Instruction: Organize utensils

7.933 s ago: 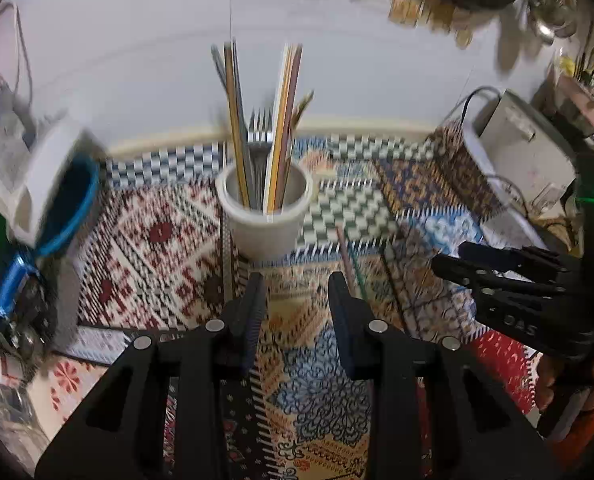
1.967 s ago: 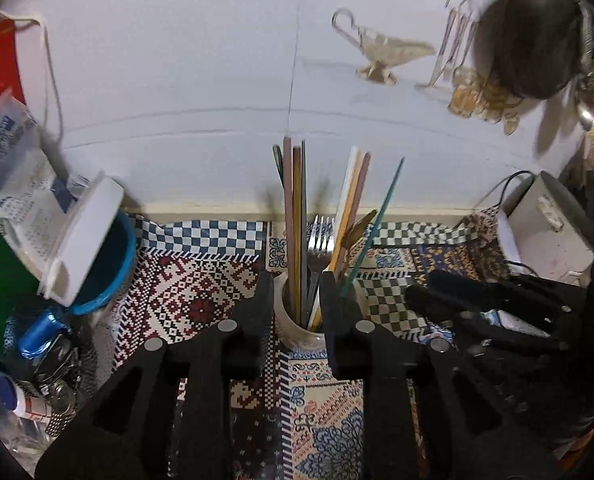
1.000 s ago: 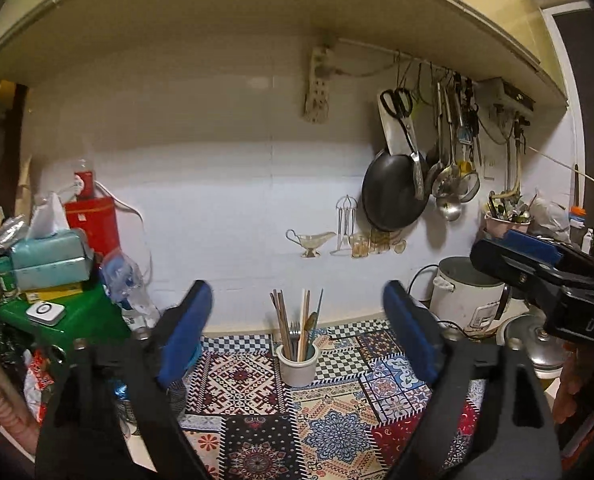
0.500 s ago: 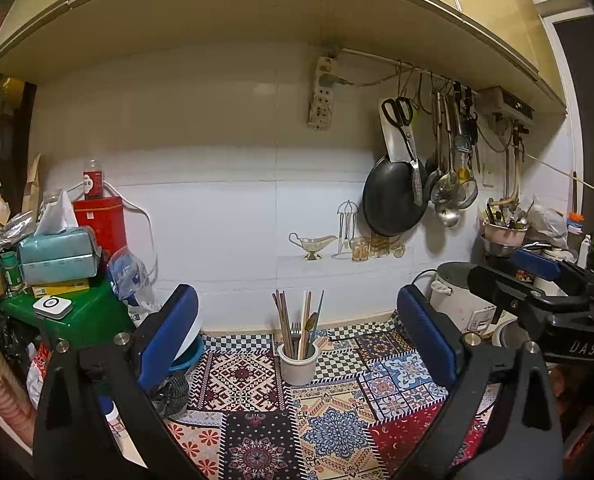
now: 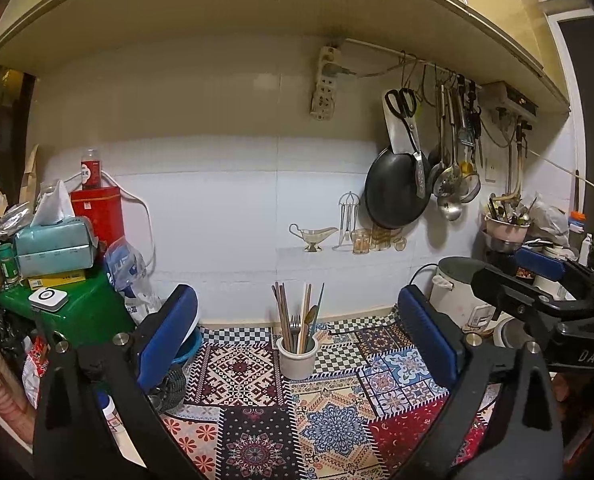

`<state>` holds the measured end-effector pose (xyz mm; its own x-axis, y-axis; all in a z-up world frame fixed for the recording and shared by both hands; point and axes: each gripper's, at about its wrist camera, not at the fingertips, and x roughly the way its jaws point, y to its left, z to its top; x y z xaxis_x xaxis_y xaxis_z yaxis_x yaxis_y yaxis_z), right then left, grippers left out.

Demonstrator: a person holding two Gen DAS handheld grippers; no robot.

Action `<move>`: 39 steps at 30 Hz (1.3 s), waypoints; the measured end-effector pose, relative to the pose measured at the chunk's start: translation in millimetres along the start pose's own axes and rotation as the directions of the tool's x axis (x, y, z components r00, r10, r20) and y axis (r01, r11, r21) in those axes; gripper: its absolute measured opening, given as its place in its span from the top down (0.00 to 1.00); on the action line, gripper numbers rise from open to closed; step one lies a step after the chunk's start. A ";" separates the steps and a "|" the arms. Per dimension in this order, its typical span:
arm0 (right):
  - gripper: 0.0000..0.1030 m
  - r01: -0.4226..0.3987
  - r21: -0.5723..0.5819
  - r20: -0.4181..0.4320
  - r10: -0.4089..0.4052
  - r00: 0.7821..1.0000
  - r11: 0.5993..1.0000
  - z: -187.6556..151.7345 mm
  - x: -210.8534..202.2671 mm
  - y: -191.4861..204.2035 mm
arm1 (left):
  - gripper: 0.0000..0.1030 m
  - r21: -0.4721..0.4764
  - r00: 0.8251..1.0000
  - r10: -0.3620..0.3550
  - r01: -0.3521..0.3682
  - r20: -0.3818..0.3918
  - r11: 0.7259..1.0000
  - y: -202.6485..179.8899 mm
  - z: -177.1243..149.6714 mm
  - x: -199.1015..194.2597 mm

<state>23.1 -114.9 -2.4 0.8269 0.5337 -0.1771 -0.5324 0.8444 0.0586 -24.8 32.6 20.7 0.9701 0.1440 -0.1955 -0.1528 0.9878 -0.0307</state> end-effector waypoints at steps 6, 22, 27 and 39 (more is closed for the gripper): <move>0.00 0.003 0.002 -0.009 -0.003 1.000 1.000 -0.9 1.9 -1.4 | 0.01 -0.002 1.000 0.005 -0.005 -0.009 1.000 -0.2 -2.3 3.5; 0.00 0.004 0.007 -0.019 -0.003 1.000 1.000 -1.5 3.4 -3.8 | 0.01 -0.010 1.000 0.007 -0.007 -0.021 1.000 1.4 -4.7 8.3; 0.00 0.002 0.008 -0.018 -0.002 1.000 1.000 -1.9 3.9 -4.3 | 0.01 -0.010 1.000 0.006 -0.006 -0.022 1.000 0.7 -5.3 9.1; 0.00 0.000 0.005 -0.018 0.000 1.000 1.000 -1.5 5.5 -7.0 | 0.01 -0.028 1.000 0.004 -0.004 -0.025 1.000 -1.7 -4.7 13.4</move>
<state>31.0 -117.9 -5.3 0.8236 0.5327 -0.1947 -0.5313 0.8448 0.0637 -12.4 32.6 13.5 0.9645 0.1460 -0.2199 -0.1622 0.9851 -0.0574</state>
